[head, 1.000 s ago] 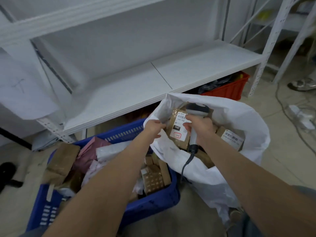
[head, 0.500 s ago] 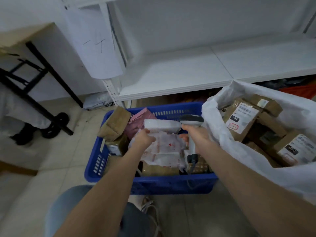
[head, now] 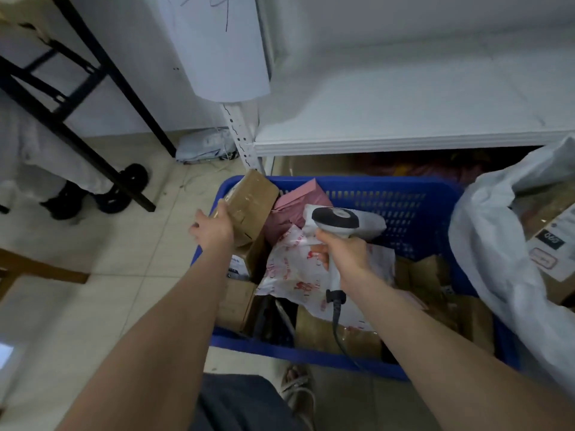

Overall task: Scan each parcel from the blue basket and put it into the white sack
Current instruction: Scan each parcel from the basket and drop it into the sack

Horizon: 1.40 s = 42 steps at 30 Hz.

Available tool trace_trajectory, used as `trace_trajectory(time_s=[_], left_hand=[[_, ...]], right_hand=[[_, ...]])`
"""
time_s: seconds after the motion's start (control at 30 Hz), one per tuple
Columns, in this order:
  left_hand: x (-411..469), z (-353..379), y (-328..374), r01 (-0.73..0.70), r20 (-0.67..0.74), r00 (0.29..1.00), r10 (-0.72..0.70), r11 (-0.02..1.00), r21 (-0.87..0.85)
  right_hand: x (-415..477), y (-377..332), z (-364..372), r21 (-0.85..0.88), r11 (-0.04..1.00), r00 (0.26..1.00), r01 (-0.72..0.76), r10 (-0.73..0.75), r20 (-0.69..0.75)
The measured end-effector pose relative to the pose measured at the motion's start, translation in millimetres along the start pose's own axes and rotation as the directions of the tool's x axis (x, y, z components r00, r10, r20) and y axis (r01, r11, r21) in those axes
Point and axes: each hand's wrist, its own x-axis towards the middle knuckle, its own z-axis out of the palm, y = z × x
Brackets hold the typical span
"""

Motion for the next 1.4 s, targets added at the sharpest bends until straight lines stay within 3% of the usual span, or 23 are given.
trace_trajectory(time_s=[0.13,0.27,0.37,0.47,0.57,0.7,0.87,1.0,1.17,1.27,1.4], left_hand=[[28,7,2,-0.037,0.121,0.992,0.019,0.988,0.153],[17,16,3,-0.180,0.241,0.961,0.137,0.969,0.168],[7,28,-5,-0.168,0.249,0.962,0.111,0.961,0.220],[-4,41,-13,-0.032,0.307,0.951,0.024,0.999,0.022],[-13,53,-22,-0.004,0.369,0.928,0.056,0.990,-0.140],[-22,63,-25,-0.061,0.361,0.927,0.100,0.991,-0.119],[-36,64,-25,-0.230,0.344,0.910,0.231,0.972,-0.044],[-56,75,-22,-0.273,0.467,0.849,0.245,0.962,-0.007],[-95,68,-14,-0.010,0.591,0.782,0.197,0.953,-0.304],[-122,56,-7,0.075,0.719,0.675,0.162,0.955,-0.286],[-164,36,-4,0.034,0.823,0.540,0.177,0.972,-0.231]], right_hand=[[21,1,19,-0.023,1.000,1.000,-0.012,0.012,0.028],[34,1,32,-0.030,1.000,1.000,-0.008,0.009,0.027],[39,-1,34,-0.035,0.999,0.999,0.004,-0.002,0.033],[41,-5,29,-0.039,0.999,0.999,0.004,-0.003,0.036],[43,-8,23,-0.030,1.000,0.999,0.006,-0.005,0.034],[47,-13,11,0.019,0.999,0.998,0.036,-0.037,0.058],[60,-18,1,0.095,0.993,0.996,0.068,-0.073,0.055],[61,-11,-11,0.134,0.991,0.995,-0.003,-0.009,0.094],[36,-12,-50,0.265,0.964,0.999,-0.015,0.001,0.054],[12,-12,-80,0.290,0.957,0.999,0.007,-0.017,0.030],[-32,-12,-119,0.299,0.952,0.997,0.060,-0.071,0.025]])
